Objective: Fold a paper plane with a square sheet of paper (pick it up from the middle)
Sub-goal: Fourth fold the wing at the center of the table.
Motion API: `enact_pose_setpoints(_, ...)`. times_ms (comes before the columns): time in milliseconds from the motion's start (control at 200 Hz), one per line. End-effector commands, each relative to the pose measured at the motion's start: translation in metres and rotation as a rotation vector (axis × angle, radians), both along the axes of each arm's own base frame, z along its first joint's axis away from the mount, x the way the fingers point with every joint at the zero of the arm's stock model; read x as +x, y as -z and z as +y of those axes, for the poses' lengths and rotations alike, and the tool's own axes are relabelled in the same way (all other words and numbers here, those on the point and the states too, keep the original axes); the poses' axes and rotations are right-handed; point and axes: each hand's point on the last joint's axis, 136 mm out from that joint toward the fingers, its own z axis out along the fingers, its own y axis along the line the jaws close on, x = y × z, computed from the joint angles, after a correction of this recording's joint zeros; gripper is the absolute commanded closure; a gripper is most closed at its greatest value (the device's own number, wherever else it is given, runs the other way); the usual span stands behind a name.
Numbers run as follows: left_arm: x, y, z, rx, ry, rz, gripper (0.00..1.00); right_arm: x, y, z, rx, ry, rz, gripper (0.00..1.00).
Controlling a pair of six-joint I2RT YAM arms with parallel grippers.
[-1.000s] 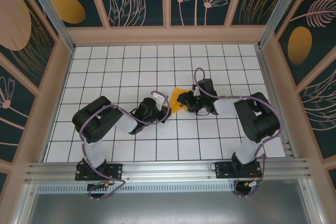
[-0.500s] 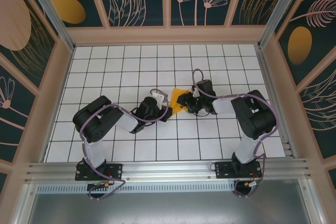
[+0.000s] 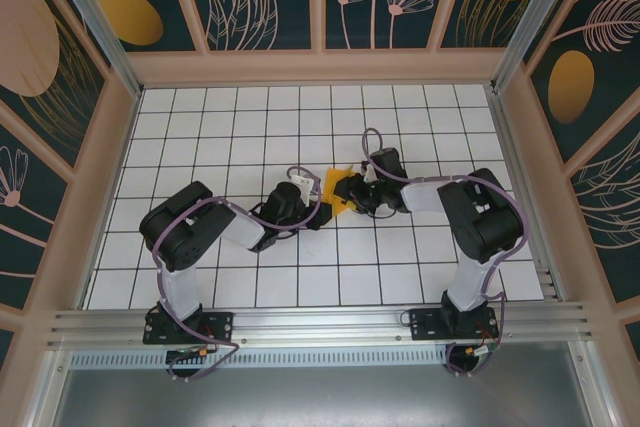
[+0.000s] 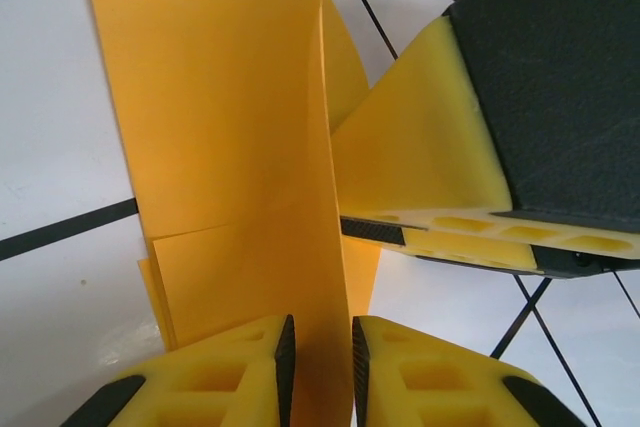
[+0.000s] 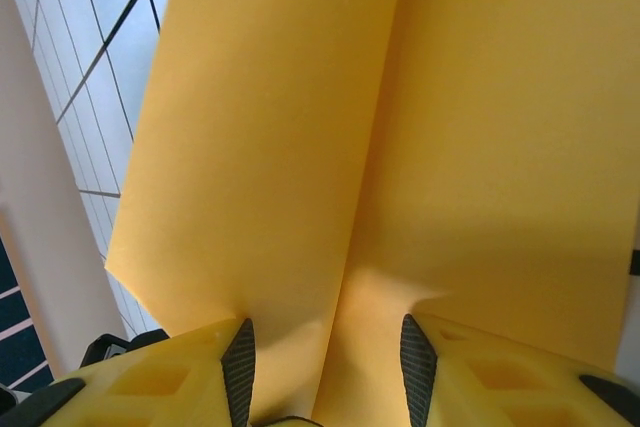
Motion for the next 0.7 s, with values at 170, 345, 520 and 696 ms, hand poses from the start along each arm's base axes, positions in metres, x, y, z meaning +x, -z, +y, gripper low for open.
enact_pose_setpoints(170, 0.004, -0.006, 0.016, 0.032, -0.054, 0.023, 0.67, -0.01, 0.046, -0.014, -0.207, 0.004, 0.058, 0.54)
enact_pose_setpoints(345, 0.002, -0.022, 0.033, 0.006, -0.108, 0.027, 0.6, -0.01, 0.054, -0.018, -0.268, 0.018, 0.078, 0.51)
enact_pose_setpoints(520, -0.003, -0.032, 0.032, -0.047, -0.112, 0.066, 0.62, -0.011, 0.064, -0.023, -0.339, 0.034, 0.105, 0.47)
enact_pose_setpoints(696, -0.003, -0.033, 0.023, -0.076, -0.091, 0.104, 0.73, -0.012, 0.074, -0.025, -0.37, 0.044, 0.143, 0.44)
